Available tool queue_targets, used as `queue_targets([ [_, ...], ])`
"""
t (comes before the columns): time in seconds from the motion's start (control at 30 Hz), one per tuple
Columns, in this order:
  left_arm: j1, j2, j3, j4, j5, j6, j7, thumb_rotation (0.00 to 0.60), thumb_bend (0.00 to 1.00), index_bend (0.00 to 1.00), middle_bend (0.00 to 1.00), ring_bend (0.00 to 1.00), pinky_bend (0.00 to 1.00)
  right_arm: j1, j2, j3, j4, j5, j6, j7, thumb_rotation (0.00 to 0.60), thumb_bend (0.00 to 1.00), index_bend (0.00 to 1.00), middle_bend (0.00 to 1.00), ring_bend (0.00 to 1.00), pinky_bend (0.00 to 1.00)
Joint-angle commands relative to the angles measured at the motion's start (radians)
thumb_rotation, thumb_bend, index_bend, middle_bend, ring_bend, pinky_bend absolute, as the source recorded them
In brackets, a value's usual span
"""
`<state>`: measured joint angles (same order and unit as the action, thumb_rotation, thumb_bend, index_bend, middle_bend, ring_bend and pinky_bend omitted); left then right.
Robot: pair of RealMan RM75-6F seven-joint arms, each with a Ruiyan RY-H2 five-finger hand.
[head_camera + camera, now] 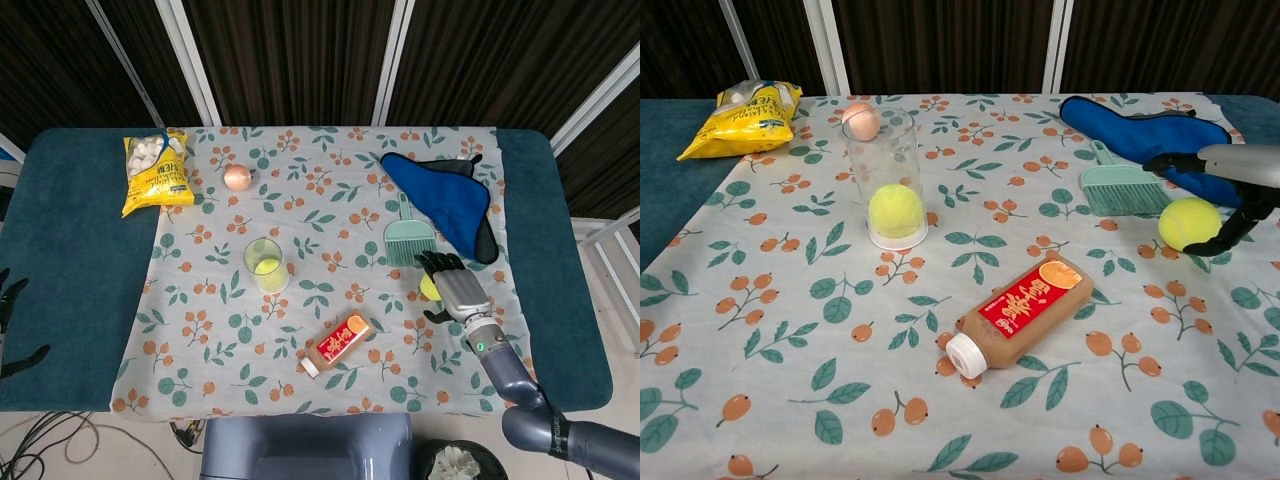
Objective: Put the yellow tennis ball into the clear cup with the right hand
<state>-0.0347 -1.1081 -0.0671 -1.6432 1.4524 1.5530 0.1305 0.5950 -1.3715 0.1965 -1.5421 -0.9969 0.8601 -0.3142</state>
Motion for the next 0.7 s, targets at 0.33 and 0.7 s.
queue_targets([
  [0.33,0.000,0.001,-0.004,0.001,-0.010,-0.002,0.002,0.600,0.00,0.16,0.00,0.00,0.06,0.036,-0.080,-0.001,0.140,0.032,-0.014,0.020,0.600,0.32,0.15,0.16,0.18,0.04],
  [0.7,0.000,-0.002,-0.007,0.002,-0.016,-0.001,0.018,0.600,0.00,0.17,0.00,0.00,0.06,0.037,-0.111,-0.015,0.232,0.005,-0.022,0.069,0.600,0.32,0.25,0.23,0.28,0.08],
])
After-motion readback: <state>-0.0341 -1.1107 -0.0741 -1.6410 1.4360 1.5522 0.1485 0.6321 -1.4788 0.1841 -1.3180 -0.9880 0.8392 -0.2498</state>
